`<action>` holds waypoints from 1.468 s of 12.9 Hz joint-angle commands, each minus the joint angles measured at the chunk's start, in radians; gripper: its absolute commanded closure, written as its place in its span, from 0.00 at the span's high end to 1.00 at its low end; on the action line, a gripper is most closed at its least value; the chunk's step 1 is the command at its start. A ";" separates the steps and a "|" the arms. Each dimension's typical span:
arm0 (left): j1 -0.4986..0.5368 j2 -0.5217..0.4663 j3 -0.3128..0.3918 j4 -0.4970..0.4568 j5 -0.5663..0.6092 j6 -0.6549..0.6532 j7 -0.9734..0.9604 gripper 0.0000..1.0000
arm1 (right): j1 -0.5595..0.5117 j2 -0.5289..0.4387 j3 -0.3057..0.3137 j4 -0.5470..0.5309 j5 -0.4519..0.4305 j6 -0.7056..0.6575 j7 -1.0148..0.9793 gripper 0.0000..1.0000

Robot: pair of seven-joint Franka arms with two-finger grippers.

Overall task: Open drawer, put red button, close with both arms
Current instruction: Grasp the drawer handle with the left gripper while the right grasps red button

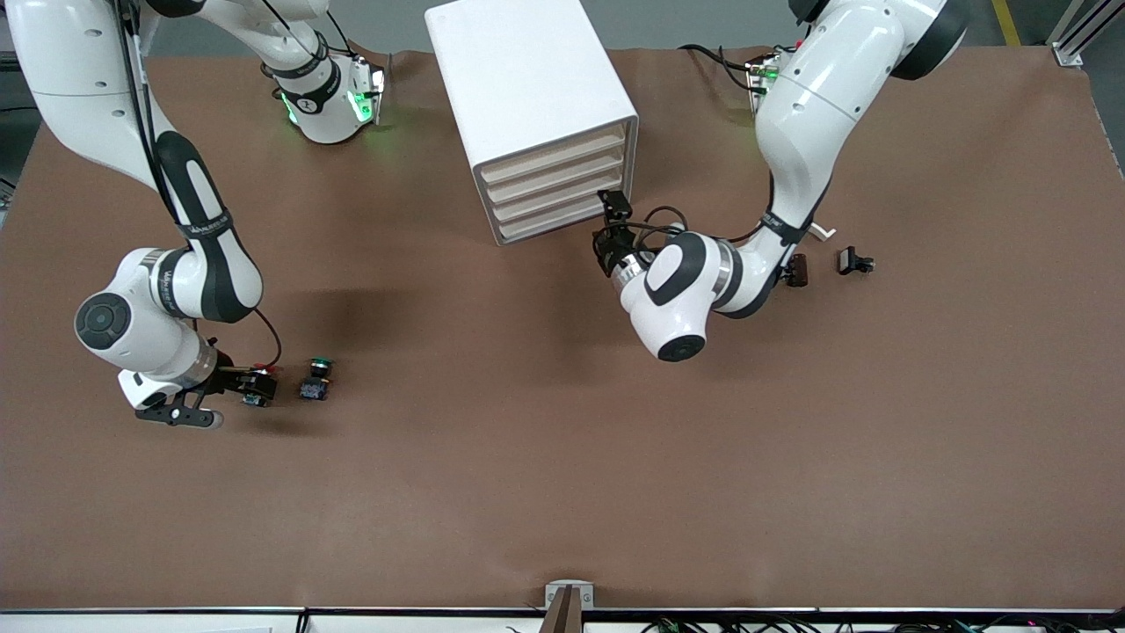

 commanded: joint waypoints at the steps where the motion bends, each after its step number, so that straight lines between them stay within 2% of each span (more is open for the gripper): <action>1: -0.031 0.007 0.006 0.020 -0.058 -0.016 -0.093 0.79 | 0.003 0.020 0.005 0.009 0.034 0.004 0.048 1.00; 3: -0.042 0.012 0.006 0.022 -0.091 -0.016 -0.143 0.69 | 0.003 0.029 0.005 0.012 0.039 0.014 0.048 1.00; 4: -0.057 0.012 0.006 0.022 -0.101 -0.016 -0.153 0.68 | 0.001 0.043 0.005 0.014 0.039 0.029 0.048 1.00; 7: -0.103 0.024 0.006 0.020 -0.102 -0.016 -0.161 0.56 | 0.000 0.053 0.005 0.017 0.039 0.032 0.034 1.00; 8: -0.114 0.025 0.008 0.019 -0.102 -0.016 -0.167 0.56 | 0.000 0.053 0.005 0.017 0.039 0.034 0.033 0.84; 9: -0.119 0.025 0.006 0.019 -0.101 -0.016 -0.165 0.49 | 0.001 0.053 0.005 0.017 0.037 0.034 0.031 0.43; 10: -0.120 0.025 0.006 0.022 -0.102 -0.016 -0.165 0.28 | 0.004 0.053 0.005 0.017 0.037 0.034 0.031 0.06; 11: -0.120 0.025 0.006 0.022 -0.101 -0.016 -0.165 0.09 | 0.004 0.053 0.004 0.017 0.037 0.032 0.031 0.00; 12: -0.122 0.028 0.008 0.020 -0.098 -0.016 -0.161 0.00 | 0.004 0.052 0.003 0.018 0.037 0.032 0.031 0.00; 16: -0.119 0.058 0.023 0.067 -0.084 -0.015 -0.151 0.00 | 0.004 0.014 0.003 0.040 0.034 -0.008 0.028 0.00; 19: -0.106 0.062 0.106 0.127 -0.092 -0.012 -0.119 0.00 | 0.004 -0.064 0.005 0.095 0.037 -0.206 0.043 0.00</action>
